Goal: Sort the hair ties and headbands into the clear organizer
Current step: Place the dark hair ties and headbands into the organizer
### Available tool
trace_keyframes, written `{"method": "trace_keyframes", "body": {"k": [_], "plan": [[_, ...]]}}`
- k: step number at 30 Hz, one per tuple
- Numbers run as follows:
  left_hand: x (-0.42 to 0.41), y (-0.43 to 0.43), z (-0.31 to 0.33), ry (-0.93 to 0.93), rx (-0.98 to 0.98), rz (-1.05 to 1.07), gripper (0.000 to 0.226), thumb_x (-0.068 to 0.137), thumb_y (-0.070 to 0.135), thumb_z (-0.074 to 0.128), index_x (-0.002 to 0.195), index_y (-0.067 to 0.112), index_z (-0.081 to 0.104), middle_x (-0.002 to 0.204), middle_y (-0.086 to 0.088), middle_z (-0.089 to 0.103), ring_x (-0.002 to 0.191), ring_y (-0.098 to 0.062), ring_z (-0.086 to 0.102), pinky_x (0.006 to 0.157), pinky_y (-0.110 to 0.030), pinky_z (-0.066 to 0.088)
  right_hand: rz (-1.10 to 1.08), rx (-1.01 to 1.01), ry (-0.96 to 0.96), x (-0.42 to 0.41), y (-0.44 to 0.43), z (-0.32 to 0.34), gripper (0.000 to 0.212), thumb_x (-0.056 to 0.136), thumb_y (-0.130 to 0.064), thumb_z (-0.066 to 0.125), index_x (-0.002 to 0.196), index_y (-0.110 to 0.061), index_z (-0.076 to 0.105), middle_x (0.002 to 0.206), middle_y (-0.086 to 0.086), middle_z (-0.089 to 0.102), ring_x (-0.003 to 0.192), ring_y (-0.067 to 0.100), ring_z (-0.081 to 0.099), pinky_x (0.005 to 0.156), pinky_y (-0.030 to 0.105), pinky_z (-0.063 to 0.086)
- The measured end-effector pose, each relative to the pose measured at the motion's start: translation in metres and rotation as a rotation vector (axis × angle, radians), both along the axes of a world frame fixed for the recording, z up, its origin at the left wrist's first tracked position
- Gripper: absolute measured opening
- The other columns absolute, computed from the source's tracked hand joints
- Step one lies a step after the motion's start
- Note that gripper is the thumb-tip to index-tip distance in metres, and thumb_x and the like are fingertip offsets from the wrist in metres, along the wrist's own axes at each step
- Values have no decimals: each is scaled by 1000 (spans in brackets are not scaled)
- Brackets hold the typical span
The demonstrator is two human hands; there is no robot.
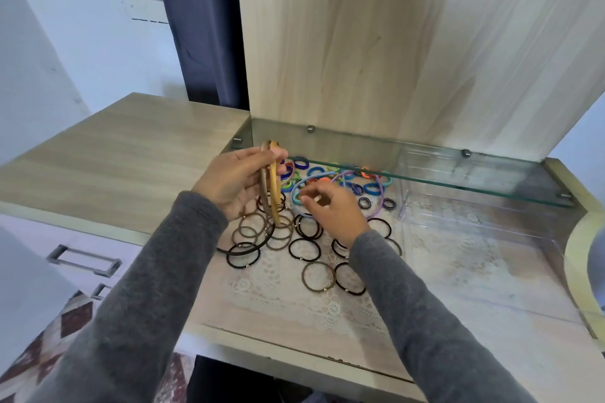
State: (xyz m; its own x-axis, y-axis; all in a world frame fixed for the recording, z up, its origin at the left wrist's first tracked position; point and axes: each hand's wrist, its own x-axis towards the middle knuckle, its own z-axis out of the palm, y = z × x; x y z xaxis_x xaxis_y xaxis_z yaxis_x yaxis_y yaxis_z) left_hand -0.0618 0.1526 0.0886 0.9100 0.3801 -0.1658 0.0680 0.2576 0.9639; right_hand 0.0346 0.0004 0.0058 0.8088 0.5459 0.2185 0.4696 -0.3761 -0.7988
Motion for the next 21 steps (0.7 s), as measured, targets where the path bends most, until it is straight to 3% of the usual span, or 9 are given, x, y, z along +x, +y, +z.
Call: {"method": "trace_keyframes", "body": {"k": [4, 7, 11, 21], "plan": [[-12, 16, 0, -27, -21, 56, 12, 87, 13, 64, 96, 8, 69, 78, -5, 74, 74, -11, 69, 73, -31, 59, 281, -287, -296, -7, 15, -23, 28, 89, -15, 62, 115, -22, 67, 115, -2, 62, 108, 14, 53, 92, 27, 43], [-22, 23, 3, -47, -49, 97, 15, 89, 9, 61, 101, 3, 68, 77, -5, 74, 71, -10, 70, 59, -24, 58, 371, -344, -417, -11, 25, -31, 32, 87, -8, 59, 115, -20, 68, 118, 0, 61, 109, 21, 53, 91, 37, 47], [-35, 28, 6, -74, -92, 159, 20, 89, 5, 60, 107, -3, 64, 85, -8, 73, 70, -8, 70, 52, -21, 54, 380, -389, -502, -12, 33, -32, 33, 86, -5, 59, 114, -21, 68, 126, 1, 56, 112, 23, 50, 92, 40, 45], [-45, 38, 8, -37, -62, 202, 20, 87, 8, 63, 105, 0, 67, 89, -8, 75, 75, -9, 71, 58, -21, 56, 388, -393, -503, -6, 29, -33, 23, 88, -9, 60, 109, -14, 69, 124, 1, 58, 112, 19, 54, 95, 31, 46]]}}
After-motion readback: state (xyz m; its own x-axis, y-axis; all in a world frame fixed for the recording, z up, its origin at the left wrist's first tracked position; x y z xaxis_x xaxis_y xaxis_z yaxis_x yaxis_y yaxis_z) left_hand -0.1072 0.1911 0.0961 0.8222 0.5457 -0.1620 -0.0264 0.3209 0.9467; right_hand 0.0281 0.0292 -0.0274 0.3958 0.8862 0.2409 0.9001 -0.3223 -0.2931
